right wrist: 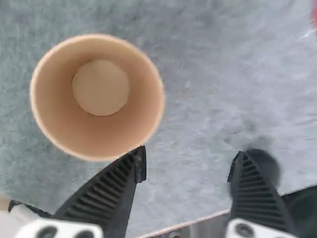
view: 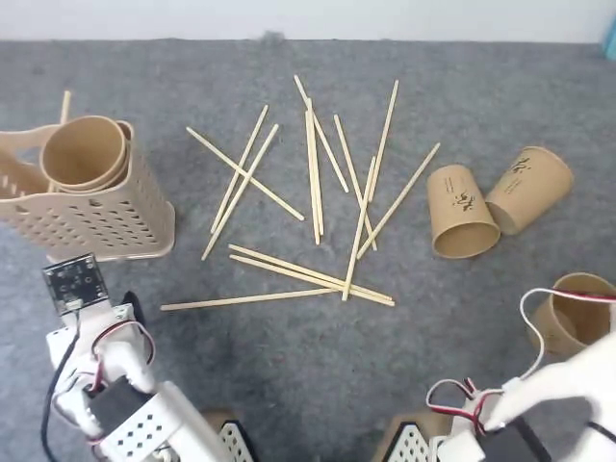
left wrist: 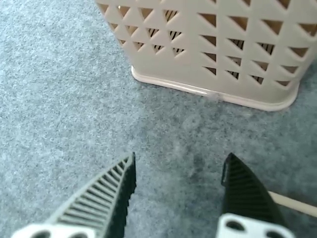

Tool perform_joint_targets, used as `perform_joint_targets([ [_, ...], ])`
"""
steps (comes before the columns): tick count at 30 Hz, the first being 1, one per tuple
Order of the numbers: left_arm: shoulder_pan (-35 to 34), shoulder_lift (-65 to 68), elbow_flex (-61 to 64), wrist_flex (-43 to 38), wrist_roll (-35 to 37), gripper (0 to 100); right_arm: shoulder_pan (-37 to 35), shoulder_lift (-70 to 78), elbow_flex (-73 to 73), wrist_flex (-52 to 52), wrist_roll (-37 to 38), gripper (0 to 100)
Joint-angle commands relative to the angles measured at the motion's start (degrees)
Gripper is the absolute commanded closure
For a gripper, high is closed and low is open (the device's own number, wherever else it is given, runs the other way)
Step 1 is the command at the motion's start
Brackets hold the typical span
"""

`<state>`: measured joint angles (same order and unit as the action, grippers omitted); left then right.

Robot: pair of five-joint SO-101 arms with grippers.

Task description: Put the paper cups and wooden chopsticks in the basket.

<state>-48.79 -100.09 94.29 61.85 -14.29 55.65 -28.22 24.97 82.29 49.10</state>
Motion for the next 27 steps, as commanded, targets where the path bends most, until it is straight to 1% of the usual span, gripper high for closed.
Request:
perform_joint_targets([
  [1,0.3,-0.5,-0.4,-1.3,-0.4,73,0.5,-2.3,4.7,-7.3,-4.5,72.4],
  [4,0.3,-0.5,-0.4,-1.3,-0.4,73,0.1,-2.3,6.7,-10.5,-6.9,72.4],
  [7,0.3,-0.5,-0.4,-1.3,-0.4,73,-1.6,-2.3,7.9,-11.4,-8.7,72.5],
  [10,0.3,-0.5,-0.4,-1.3,-0.4,73,-3.7,-2.3,10.7,-14.9,-11.9,74.2],
  [11,0.3,-0.5,-0.4,-1.3,-0.4,73,-4.2,-2.3,12.0,-16.6,-12.8,77.0],
  [13,0.3,-0.5,-0.4,-1.3,-0.4,73,-5.0,-2.3,14.4,-18.8,-14.0,85.8],
  [16,0.4,-0.5,-0.5,-1.3,-0.4,73,-5.1,-2.2,17.5,-20.5,-13.8,98.7],
  [17,0.4,-0.4,-0.6,-1.3,-0.4,73,-4.9,-2.2,18.3,-21.0,-13.7,99.5],
  [19,2.2,-0.4,-0.7,-1.2,-0.4,73,-3.3,-2.2,19.1,-21.3,-13.7,97.6],
  [23,7.1,-0.4,-1.6,0.3,-2.9,73,2.5,-3.0,18.9,-21.2,-13.6,99.0],
  [25,8.4,-0.4,-3.7,2.0,-2.9,73,5.9,-3.0,18.4,-21.2,-11.3,99.1],
  [27,9.9,-0.4,-6.5,3.9,-3.2,73,9.3,-3.0,18.3,-21.3,-7.2,99.1],
])
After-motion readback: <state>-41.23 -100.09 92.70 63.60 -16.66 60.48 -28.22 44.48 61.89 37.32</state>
